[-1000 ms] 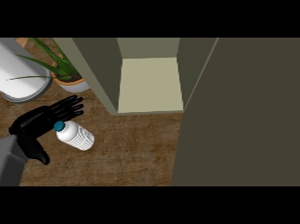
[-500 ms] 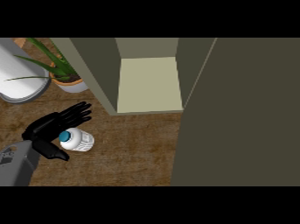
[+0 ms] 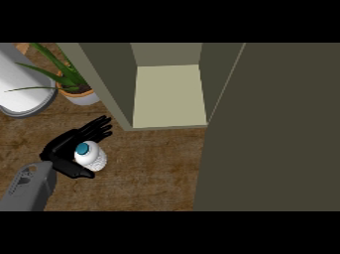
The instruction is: Pick up the bottled water, place it into the cabinet and close the cabinet
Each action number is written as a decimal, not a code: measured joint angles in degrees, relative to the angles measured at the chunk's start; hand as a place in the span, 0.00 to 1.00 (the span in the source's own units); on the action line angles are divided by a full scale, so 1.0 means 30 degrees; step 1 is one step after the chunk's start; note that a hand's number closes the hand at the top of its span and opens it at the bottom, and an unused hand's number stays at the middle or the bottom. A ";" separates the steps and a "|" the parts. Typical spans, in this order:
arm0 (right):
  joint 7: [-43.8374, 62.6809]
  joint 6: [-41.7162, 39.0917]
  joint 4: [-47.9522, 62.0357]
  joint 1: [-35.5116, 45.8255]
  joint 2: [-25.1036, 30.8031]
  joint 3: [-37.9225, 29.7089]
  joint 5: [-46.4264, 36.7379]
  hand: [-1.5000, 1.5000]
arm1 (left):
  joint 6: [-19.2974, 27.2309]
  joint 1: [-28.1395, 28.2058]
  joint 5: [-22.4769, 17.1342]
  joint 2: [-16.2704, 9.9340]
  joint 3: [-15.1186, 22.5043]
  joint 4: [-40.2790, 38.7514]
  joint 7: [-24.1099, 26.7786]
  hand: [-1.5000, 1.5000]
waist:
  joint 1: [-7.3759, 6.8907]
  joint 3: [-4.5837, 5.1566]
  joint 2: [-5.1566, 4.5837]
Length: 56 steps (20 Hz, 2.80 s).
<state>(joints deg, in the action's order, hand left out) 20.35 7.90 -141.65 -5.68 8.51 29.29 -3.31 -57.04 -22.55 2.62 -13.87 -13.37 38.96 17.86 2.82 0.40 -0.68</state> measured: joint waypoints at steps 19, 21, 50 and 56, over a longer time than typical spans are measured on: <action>0.0039 0.0577 -0.0059 0.0079 0.0725 -0.0173 0.0168 0.00 | 0.3634 0.0008 0.1625 0.1127 0.3924 0.1039 0.5556 1.00 | -0.0244 -0.0017 0.0177; 0.0104 0.0650 -0.0055 0.0153 0.0765 -0.0252 0.0193 0.00 | 0.4717 0.0242 0.1833 0.1168 0.4296 0.1394 0.6641 1.00 | -0.0328 -0.0032 0.0171; -0.1112 0.1575 -0.0256 -0.1580 0.1548 0.0517 0.0118 0.00 | 2.6115 -0.0440 -0.7231 0.4613 1.1163 0.8834 0.2713 1.00 | -0.0692 -0.0132 0.0271; -0.1351 0.1546 -0.0373 -0.1885 0.1900 0.0567 0.0150 0.00 | 2.7791 -0.2906 -0.7485 0.4617 1.1383 0.7377 0.1689 1.00 | -0.0617 -0.0132 0.0242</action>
<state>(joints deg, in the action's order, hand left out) 16.30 12.54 -142.77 -11.33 14.21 30.99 -2.86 26.34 -31.27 -19.84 -0.02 20.78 61.09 22.93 0.97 0.01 0.04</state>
